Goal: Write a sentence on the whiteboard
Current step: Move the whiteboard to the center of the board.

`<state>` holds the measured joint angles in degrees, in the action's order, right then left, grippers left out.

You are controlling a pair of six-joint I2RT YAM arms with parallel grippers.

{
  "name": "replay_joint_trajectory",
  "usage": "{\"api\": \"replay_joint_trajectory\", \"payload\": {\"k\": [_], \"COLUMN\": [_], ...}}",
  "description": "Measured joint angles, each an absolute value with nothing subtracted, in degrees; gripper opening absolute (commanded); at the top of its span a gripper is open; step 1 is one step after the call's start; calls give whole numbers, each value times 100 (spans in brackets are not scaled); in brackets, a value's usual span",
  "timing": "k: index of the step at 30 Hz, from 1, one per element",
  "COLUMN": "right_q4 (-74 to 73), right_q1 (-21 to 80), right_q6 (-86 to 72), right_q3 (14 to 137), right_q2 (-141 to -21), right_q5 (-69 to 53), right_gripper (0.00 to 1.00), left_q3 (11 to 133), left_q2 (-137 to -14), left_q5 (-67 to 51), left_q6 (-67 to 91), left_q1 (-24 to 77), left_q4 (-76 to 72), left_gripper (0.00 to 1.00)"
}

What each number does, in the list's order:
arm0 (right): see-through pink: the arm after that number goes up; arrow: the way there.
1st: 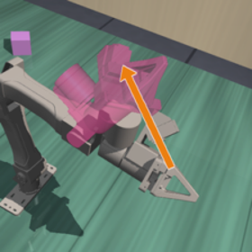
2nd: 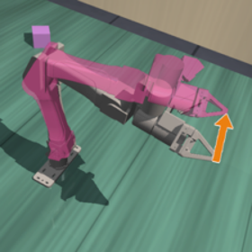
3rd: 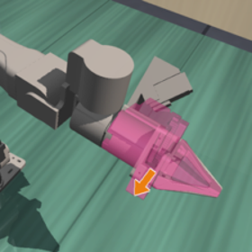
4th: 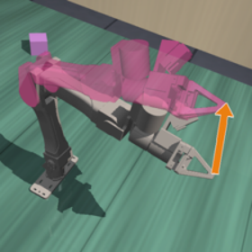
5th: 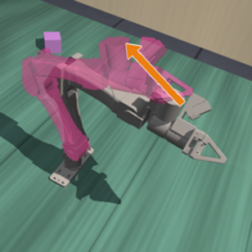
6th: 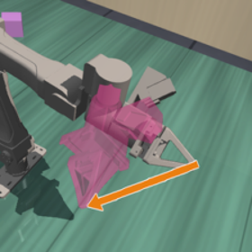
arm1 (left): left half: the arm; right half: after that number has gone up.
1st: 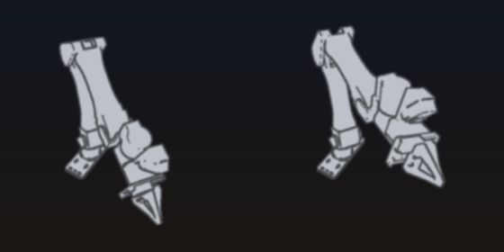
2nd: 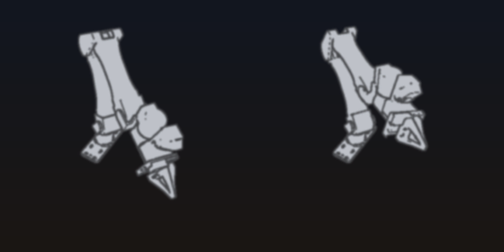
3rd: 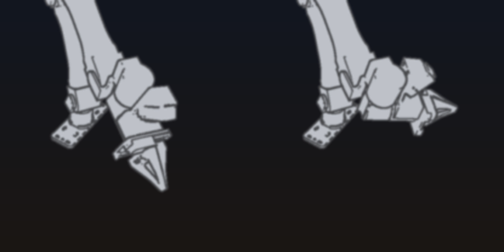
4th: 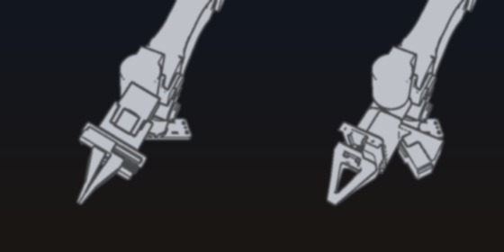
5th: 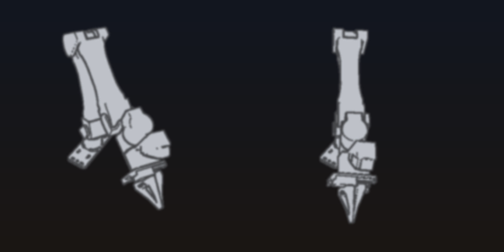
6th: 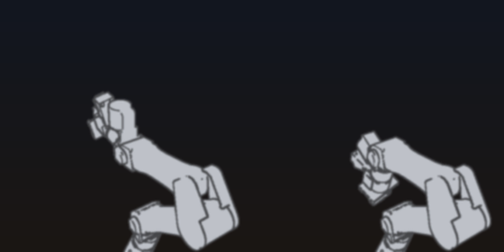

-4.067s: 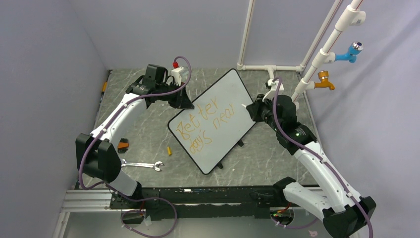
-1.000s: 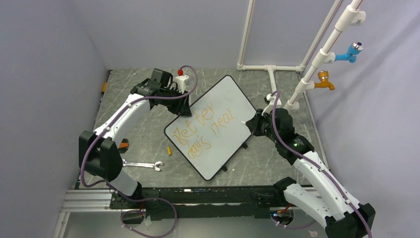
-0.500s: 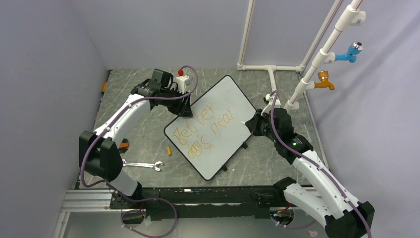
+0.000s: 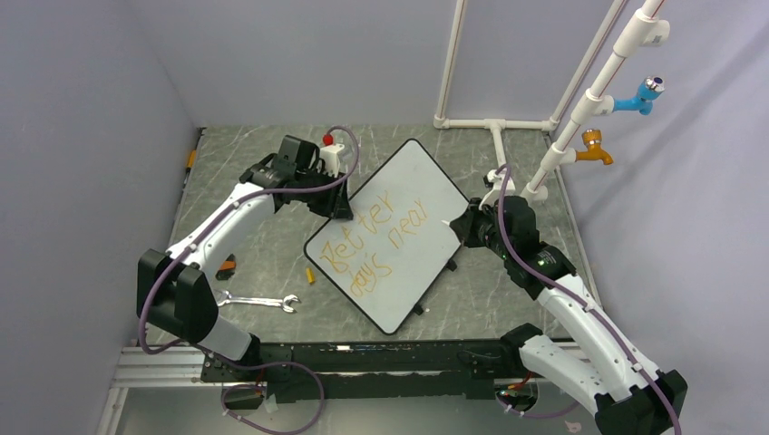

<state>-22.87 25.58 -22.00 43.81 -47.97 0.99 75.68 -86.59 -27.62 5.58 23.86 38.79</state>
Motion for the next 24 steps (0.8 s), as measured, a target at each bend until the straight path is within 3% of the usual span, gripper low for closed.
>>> {"api": "replay_joint_trajectory", "payload": {"k": [18,24], "right_q4": [-2401,-2414], "right_q1": [2558,2558], "right_q6": [-2049,-1999], "right_q3": [4624,4624], "right_q2": [-4790,-4788], "right_q5": [154,220], "right_gripper": [0,0], "left_q3": [6770,6772], "left_q2": [-8396,-8536], "left_q5": [-2655,-2495], "left_q6": [2029,2169], "left_q1": [3153,3371], "left_q4": [2502,2386], "left_gripper": [32,43]}}
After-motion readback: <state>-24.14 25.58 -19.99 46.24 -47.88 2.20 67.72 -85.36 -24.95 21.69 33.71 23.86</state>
